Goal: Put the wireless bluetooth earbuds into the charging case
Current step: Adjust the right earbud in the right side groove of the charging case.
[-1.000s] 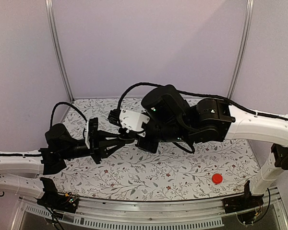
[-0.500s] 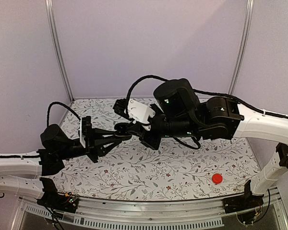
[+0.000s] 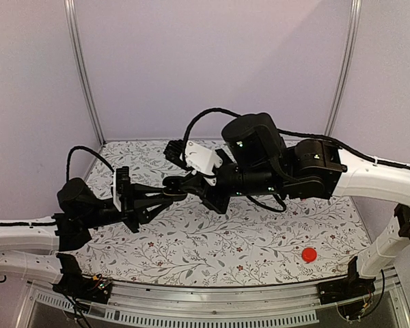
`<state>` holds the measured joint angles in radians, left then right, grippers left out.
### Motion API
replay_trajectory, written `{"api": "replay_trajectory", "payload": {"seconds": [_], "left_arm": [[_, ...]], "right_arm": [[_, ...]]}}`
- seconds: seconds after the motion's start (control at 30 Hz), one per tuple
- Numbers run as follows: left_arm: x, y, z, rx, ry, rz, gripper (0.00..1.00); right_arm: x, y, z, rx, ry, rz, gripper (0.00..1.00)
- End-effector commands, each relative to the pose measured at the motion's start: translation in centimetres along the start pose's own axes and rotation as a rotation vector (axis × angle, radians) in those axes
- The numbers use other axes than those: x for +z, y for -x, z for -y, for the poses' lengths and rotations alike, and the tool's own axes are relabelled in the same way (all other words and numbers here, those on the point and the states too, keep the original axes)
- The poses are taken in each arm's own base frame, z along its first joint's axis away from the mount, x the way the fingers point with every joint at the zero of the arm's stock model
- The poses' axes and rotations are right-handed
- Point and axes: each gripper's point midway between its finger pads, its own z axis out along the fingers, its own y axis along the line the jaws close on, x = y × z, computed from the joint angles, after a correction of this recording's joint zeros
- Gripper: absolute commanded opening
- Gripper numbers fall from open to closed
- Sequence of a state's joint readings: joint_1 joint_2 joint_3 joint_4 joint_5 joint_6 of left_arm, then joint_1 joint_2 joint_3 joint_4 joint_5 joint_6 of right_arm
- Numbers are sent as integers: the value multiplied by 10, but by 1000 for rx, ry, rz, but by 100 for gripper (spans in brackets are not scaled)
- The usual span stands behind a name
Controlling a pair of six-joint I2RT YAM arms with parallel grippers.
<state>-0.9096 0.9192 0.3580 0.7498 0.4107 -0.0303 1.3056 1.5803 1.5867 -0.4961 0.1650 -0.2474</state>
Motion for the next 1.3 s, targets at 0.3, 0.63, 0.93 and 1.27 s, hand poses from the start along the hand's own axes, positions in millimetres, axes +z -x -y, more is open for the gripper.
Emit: {"api": "replay_trajectory", "payload": {"seconds": [0.3, 0.63, 0.93, 1.27], "left_arm": [[-3, 16, 4, 19, -13, 65, 11], [-1, 13, 3, 14, -15, 55, 11], [0, 12, 5, 15, -28, 57, 10], [-1, 16, 16, 13, -90, 67, 10]], "right_arm": [[-16, -3, 12, 27, -19, 10, 22], [-22, 6, 10, 26, 0, 37, 30], [-33, 8, 14, 65, -4, 60, 39], [-65, 18, 61, 288, 132, 235, 49]]}}
